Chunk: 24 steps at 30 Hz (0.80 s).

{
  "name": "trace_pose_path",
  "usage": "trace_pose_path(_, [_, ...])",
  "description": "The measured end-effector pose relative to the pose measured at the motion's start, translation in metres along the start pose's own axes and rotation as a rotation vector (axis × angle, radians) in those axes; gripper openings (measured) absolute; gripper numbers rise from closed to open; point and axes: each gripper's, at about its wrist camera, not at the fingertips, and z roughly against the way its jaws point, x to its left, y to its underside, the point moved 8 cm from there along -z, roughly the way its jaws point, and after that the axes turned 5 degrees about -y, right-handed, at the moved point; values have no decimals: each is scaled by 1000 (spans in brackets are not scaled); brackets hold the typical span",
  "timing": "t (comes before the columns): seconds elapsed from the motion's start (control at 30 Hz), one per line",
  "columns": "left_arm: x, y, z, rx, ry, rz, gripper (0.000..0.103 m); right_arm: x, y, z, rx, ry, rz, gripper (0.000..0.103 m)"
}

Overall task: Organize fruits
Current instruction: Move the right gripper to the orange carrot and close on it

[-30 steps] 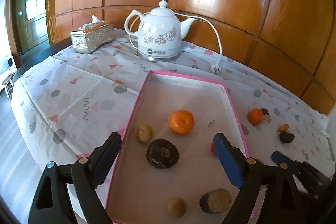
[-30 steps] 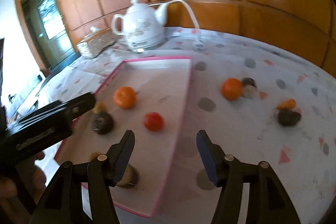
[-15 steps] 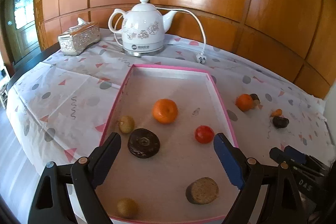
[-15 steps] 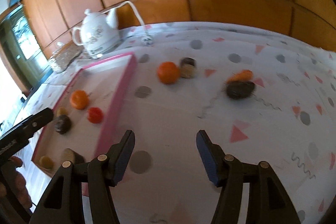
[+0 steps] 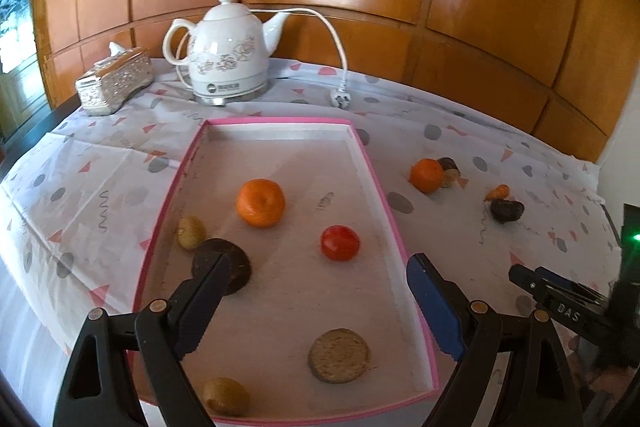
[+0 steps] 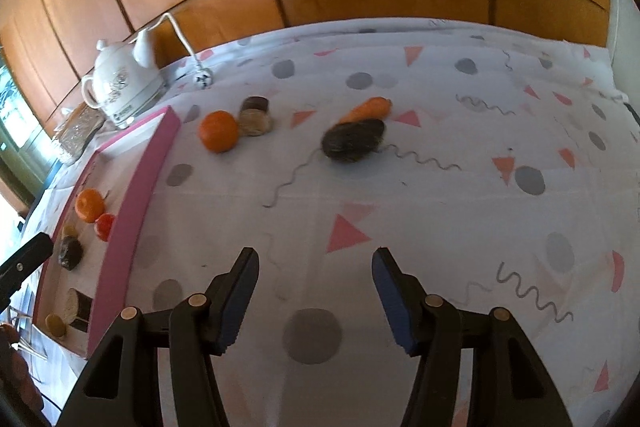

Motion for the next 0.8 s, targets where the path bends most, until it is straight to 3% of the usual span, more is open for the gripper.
trace_pose_path(0.6, [-68, -16, -11, 17, 128, -111, 85, -39, -42, -3, -43, 56, -40, 60])
trace_pose_path(0.8, [-85, -16, -22, 42, 152, -125, 77, -50, -65, -4, -62, 59, -30, 41])
